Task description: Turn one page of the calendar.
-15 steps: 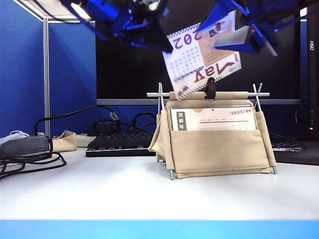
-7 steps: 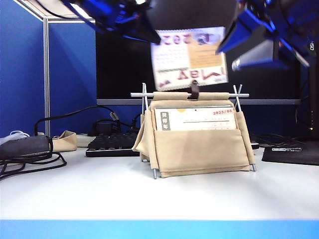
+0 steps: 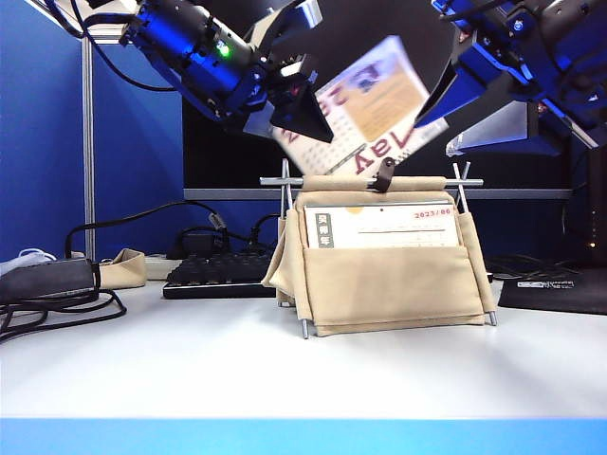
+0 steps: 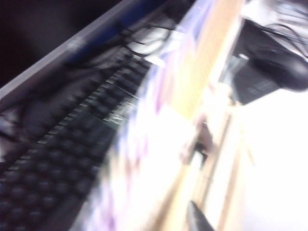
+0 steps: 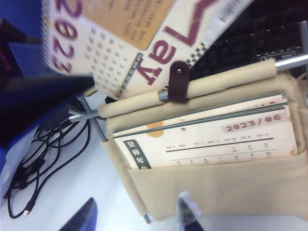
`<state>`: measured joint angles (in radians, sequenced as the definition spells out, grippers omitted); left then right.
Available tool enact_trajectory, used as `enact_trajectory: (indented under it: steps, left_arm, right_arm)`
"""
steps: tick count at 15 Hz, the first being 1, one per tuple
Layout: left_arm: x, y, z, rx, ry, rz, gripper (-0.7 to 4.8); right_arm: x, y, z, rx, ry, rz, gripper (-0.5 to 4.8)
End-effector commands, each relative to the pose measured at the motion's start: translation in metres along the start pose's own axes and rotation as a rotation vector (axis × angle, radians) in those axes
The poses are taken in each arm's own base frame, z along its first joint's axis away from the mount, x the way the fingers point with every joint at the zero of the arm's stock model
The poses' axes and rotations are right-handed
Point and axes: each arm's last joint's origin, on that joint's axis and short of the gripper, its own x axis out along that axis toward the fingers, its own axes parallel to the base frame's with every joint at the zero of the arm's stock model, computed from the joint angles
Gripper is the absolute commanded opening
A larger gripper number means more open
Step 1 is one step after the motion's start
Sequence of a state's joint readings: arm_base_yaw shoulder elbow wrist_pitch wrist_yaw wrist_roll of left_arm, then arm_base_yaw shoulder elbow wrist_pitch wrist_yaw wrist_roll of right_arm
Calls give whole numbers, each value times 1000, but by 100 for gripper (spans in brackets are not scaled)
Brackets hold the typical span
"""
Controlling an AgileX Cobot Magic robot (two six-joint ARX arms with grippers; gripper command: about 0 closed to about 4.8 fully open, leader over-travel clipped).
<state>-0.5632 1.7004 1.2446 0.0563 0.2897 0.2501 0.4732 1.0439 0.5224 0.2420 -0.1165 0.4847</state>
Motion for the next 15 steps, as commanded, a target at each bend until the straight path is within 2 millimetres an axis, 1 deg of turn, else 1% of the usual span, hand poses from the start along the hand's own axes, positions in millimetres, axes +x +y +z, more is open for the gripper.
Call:
enact_trajectory:
  steps: [1,3,6,9,11,12,15]
  left_arm:
    - [-5,11,11,-8,-64,73,301]
    - [-8,16,22,4,-89,119,345]
    - [-12,20,42,27,-149,133,346]
    - [-12,20,44,33,-166,104,346]
    - [-2,22,43,36,-172,81,346]
    - [8,26,46,39,-182,71,346]
    - [31,38,65,47,-204,52,346]
  right_arm:
    - [-1,2,2,-6,-19,13,211]
    - [-1,2,2,-5,-14,21,211]
    - [-1,3,3,-8,-11,51,211]
    - [-3,12,13,-86,-92,169,211]
    - [-5,17,23,-142,-143,195,211]
    - [-6,20,27,-162,-148,219,211]
    - [-6,24,30,-162,-104,270,211]
